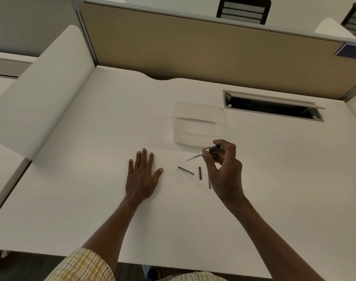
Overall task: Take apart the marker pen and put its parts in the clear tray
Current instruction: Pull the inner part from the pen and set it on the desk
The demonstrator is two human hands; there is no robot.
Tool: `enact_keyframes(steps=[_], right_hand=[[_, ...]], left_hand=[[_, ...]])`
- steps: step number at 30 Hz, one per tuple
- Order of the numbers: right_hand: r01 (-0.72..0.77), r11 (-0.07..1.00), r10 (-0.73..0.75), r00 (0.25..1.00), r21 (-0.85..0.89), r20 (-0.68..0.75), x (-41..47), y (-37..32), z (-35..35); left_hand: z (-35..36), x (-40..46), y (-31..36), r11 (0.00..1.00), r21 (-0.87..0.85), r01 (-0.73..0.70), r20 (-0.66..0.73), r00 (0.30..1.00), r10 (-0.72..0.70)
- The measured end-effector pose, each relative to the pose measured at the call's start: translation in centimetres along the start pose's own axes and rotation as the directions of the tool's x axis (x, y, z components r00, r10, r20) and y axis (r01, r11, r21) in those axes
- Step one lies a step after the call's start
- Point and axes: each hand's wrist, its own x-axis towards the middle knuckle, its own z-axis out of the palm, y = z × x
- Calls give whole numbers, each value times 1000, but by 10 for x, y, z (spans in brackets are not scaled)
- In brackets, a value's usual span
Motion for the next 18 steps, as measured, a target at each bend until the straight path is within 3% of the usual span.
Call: enact_keyframes(steps=[13, 18], right_hand=[[-32, 999, 31, 999, -16, -25, -6, 10, -17], [-47, 999, 47, 999, -13, -6, 4, 20, -12]], left_hand=[[-9, 0, 5, 999, -28, 18, 66, 998, -16], [-23, 6, 21, 984, -157, 79, 119, 991, -60]])
